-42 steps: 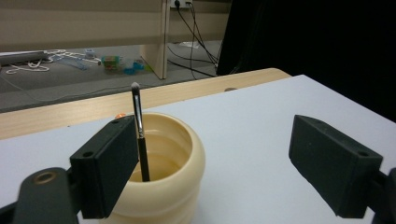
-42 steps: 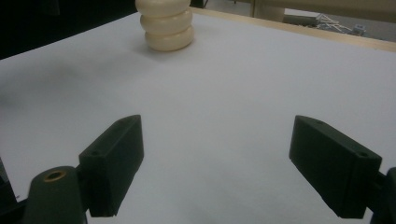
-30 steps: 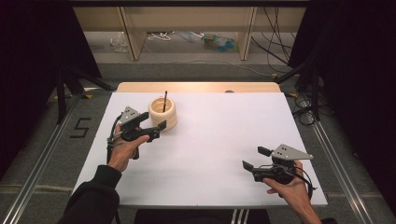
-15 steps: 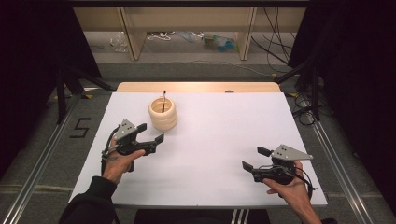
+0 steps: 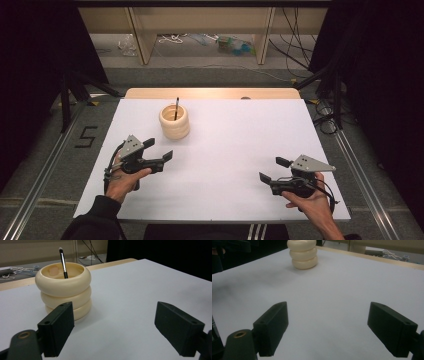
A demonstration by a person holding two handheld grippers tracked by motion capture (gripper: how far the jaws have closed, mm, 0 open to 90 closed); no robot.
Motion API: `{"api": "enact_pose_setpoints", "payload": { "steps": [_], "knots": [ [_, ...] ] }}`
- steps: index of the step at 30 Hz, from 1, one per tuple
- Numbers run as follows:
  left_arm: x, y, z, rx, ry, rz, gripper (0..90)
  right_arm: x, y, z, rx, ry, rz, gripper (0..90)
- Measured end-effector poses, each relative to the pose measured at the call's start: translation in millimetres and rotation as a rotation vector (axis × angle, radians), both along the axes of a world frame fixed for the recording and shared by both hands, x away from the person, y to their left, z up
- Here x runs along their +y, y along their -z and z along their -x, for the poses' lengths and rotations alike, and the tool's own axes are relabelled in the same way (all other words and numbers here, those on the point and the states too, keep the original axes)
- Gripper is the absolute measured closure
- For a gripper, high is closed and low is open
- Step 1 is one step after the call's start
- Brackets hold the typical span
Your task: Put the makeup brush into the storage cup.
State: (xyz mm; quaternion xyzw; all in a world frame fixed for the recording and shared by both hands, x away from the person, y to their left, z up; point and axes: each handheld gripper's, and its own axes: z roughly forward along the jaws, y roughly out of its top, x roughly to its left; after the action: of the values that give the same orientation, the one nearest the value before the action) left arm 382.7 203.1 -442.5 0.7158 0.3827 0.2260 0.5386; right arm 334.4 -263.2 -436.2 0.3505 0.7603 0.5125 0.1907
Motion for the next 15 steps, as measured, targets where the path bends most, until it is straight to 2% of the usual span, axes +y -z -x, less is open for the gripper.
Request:
{"api": "enact_pose_setpoints", "payload": {
  "steps": [1, 3, 4, 5, 6, 7, 8, 11, 12, 15],
  "knots": [
    [0.3, 0.1, 0.3, 0.001, 0.000, -0.002, 15.9, 0.1, 0.0, 0.0, -0.002, 0.002, -0.002, 17.6],
    [0.2, 0.3, 1.5, 0.002, -0.004, 0.003, 16.0, 0.9, -0.2, 0.9, 0.021, -0.003, -0.011, 17.6],
    [0.5, 0.2, 2.3, -0.003, 0.001, -0.001, 16.0, 0.3, 0.0, 0.0, -0.001, 0.001, 0.002, 17.5],
    [0.5, 0.2, 2.9, -0.003, 0.003, -0.003, 16.0, 0.9, -0.6, 1.5, 0.028, -0.001, 0.001, 17.5],
    [0.6, 0.4, 4.1, -0.001, 0.000, -0.002, 16.0, 1.0, -1.1, 1.9, 0.034, -0.003, -0.002, 17.5],
    [0.9, 0.9, 5.2, -0.002, 0.003, -0.001, 16.0, 0.5, -1.1, 1.0, 0.013, -0.001, 0.005, 17.5],
    [0.8, 1.1, 6.0, -0.002, 0.002, 0.000, 16.0, 1.0, -1.6, 2.2, 0.033, 0.002, 0.003, 17.5],
    [1.6, 0.9, 9.7, -0.002, 0.003, 0.002, 15.9, 1.4, -1.2, 1.9, 0.023, 0.002, 0.004, 17.4],
    [1.9, 0.7, 10.5, -0.005, 0.006, 0.000, 16.0, 0.9, -2.0, 2.3, 0.037, -0.003, 0.015, 17.4],
    [1.6, 0.4, 14.3, -0.005, 0.005, 0.011, 16.0, 1.1, -1.7, 2.2, 0.031, 0.003, 0.007, 17.3]
  ]
}}
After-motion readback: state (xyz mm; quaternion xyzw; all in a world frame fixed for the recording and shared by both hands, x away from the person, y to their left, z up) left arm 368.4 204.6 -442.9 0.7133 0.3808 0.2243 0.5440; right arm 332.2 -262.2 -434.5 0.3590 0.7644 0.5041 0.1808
